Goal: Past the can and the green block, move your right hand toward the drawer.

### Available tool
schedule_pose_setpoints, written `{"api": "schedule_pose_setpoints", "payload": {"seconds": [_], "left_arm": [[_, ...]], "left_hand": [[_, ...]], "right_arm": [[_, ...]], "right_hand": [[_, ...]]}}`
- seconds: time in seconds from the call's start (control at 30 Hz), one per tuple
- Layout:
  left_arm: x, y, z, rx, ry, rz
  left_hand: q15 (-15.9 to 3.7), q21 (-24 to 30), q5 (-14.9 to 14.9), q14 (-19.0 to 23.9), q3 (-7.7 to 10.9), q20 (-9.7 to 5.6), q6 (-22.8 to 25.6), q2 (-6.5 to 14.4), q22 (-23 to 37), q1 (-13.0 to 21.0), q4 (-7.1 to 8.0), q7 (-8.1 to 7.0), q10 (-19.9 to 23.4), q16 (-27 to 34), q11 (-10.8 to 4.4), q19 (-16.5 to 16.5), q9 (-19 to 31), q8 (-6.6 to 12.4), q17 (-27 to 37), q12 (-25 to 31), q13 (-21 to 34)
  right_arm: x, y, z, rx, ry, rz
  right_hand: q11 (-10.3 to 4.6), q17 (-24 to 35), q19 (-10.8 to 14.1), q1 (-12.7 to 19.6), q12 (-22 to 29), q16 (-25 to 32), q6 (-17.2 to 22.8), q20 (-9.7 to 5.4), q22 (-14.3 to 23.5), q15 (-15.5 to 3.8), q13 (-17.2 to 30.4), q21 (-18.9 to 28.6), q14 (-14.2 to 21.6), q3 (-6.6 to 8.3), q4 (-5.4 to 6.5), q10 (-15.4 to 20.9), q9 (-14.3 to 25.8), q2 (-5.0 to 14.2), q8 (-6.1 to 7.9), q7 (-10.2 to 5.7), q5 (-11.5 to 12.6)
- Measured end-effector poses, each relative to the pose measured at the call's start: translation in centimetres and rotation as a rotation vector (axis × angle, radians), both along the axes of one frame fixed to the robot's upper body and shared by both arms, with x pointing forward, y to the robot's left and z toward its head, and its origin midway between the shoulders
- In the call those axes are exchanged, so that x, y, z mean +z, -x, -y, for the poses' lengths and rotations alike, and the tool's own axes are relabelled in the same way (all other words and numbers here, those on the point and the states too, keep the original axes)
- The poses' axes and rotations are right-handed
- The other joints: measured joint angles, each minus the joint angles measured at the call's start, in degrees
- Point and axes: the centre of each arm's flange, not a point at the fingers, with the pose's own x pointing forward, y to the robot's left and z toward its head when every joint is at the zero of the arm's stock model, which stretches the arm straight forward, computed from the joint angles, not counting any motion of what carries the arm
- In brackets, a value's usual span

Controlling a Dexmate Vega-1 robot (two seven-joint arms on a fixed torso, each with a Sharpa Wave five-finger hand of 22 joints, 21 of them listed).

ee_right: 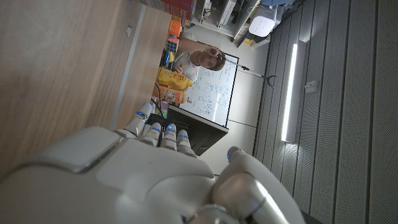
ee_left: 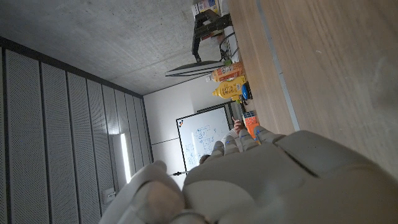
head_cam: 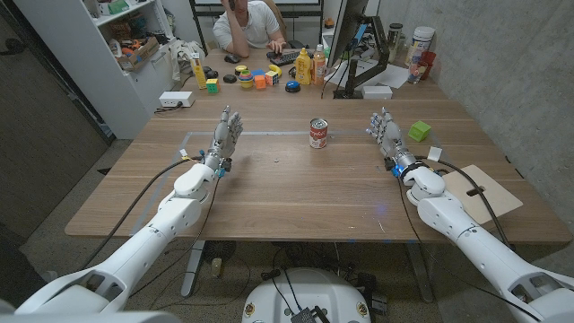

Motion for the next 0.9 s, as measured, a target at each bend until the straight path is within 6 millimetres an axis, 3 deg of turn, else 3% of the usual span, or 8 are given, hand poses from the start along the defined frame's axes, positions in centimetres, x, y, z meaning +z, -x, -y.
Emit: {"api": "schedule_pose_setpoints", "payload": {"seconds": [0.6,0.9], "left_arm": [[-1.4,0.3,0.4,-0.026,-0.012,-0.035],[-2.0,0.4,0.4,-0.031,-0.010,-0.045]], "left_hand": [[0.00,0.0,0.0,0.0,0.00,0.00,0.0,0.0,0.0,0.0,-0.01,0.00,0.0,0.2,0.00,0.0,0.0,0.00,0.0,0.0,0.0],[0.00,0.0,0.0,0.0,0.00,0.01,0.0,0.0,0.0,0.0,-0.01,0.00,0.0,0.2,0.00,0.0,0.0,0.00,0.0,0.0,0.0]], "right_arm": [[-0.6,1.1,-0.6,0.030,0.012,-0.010],[0.0,1.6,-1.1,0.030,0.036,0.000]], "right_hand": [[-0.01,0.0,0.0,0.0,0.0,0.0,0.0,0.00,0.0,0.00,0.3,0.1,0.0,0.00,0.00,0.0,0.0,0.00,0.00,0.00,0.0],[0.39,-0.2,0.0,0.3,0.0,0.0,-0.6,0.00,0.0,0.01,0.1,-0.2,0.0,-0.25,-0.24,-0.4,0.0,0.26,0.00,0.00,0.0]]}}
